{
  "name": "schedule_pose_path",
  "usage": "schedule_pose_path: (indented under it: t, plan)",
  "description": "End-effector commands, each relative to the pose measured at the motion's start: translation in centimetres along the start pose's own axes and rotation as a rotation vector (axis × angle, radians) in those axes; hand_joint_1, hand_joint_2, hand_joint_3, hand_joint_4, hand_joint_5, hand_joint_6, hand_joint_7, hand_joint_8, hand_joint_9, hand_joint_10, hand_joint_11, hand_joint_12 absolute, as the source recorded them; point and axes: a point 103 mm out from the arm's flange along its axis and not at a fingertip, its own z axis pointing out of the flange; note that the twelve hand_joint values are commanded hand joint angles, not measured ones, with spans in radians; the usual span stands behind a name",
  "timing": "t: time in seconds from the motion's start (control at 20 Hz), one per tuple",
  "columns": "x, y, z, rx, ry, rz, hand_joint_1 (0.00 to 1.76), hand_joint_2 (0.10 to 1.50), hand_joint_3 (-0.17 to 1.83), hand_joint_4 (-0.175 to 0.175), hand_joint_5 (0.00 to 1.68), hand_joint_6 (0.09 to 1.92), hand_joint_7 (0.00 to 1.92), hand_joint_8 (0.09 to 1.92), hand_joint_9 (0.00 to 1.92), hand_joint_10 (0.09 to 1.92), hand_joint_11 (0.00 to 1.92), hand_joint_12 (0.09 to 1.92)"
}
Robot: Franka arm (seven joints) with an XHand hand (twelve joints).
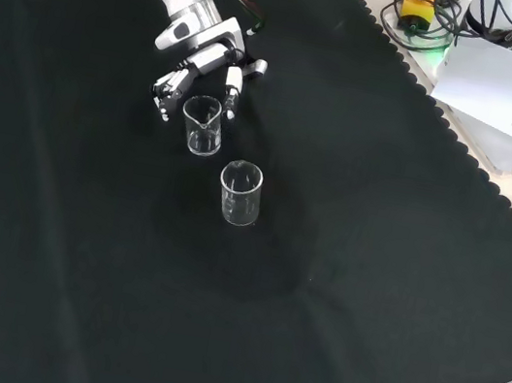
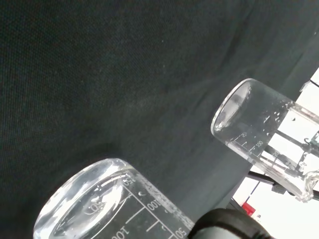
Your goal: Pick up the beaker on the right.
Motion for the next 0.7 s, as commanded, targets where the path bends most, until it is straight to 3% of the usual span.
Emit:
schedule_pose_path:
  t: [0.05, 0.7]
  plan:
    - [0.15, 0.05, 0.23, 0.02, -0.011, -0.007, 0.8, 0.83, -0.17, -0.026, 0.41, 0.09, 0.3, 0.65, 0.41, 0.6, 0.0, 1.37]
    - [0.36, 0.46, 0.63, 0.008, -0.029, 0.005, 0.8, 0.83, -0.17, -0.027, 0.44, 0.09, 0.31, 0.65, 0.42, 0.6, 0.0, 1.37]
